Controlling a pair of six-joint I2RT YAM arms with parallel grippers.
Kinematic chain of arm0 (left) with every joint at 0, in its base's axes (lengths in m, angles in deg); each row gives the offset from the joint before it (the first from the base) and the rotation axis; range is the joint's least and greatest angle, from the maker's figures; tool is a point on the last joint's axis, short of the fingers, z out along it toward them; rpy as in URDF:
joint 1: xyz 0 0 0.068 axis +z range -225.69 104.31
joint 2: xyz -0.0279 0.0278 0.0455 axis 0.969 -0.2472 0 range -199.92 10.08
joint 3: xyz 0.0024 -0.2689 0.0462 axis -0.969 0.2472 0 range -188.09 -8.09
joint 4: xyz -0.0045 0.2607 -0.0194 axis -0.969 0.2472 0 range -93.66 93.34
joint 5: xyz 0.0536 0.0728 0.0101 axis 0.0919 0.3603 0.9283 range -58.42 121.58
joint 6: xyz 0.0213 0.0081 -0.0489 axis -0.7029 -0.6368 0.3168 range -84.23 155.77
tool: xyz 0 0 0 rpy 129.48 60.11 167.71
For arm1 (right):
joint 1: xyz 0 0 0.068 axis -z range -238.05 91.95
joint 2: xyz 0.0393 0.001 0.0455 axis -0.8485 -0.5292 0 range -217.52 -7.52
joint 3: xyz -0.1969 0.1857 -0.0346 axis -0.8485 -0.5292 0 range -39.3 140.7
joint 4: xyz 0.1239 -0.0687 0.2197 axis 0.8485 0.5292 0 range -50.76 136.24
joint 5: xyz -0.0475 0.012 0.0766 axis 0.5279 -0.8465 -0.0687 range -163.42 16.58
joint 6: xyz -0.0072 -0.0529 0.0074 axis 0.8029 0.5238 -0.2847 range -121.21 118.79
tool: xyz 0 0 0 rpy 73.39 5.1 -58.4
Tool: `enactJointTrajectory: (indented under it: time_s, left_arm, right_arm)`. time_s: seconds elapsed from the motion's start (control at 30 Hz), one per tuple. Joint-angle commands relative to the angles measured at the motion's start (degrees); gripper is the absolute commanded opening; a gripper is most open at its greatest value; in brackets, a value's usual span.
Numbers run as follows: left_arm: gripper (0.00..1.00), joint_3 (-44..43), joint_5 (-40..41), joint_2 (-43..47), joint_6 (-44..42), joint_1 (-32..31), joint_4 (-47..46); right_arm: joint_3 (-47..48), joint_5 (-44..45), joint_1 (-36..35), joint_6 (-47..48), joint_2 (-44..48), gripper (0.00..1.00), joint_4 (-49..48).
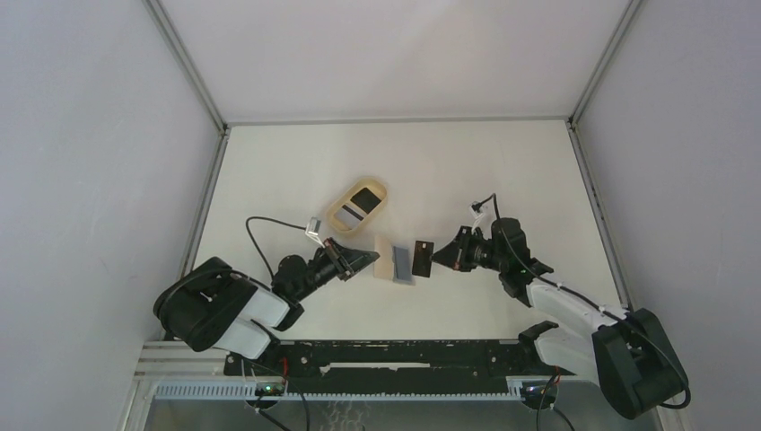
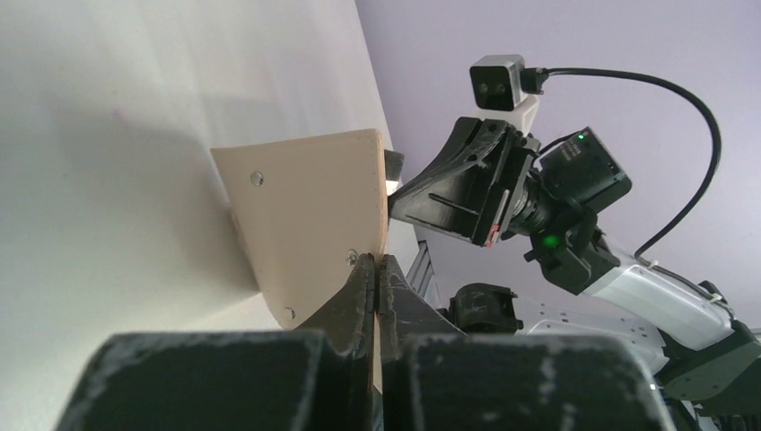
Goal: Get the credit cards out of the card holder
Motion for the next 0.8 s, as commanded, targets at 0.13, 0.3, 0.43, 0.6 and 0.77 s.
enactJointTrajectory:
  time_s: [0.13,0.3,0.43,0.6,0.77]
  left_arm:
    - [0.00,5.5,1.5,0.5,-1.9,0.3,-2.8]
    - [0.00,8.9,3.0,-0.2,-2.7,0.3,-2.7]
    - [0.00,10.7,4.5,-1.1,-2.7,0.3,-2.7]
    - [0.00,13.2,6.2,-2.0,-2.3,0.3,-2.7]
    - [0.00,15.4,7.3,-2.4,-1.7,0.3,-2.1]
  right_arm:
    - [3.2,2.2,0.6,3.2,4.3,0.00,6.3]
    - [6.8,2.2,0.6,4.2,4.8,0.00,9.1]
    - [10.1,2.9,-0.6,4.7,2.2,0.00,9.3]
    - [16.8,4.6,-4.5,5.5,-4.9,0.00,8.7]
    - [26.2,5.2,-8.0,5.7,-14.3,0.00,7.7]
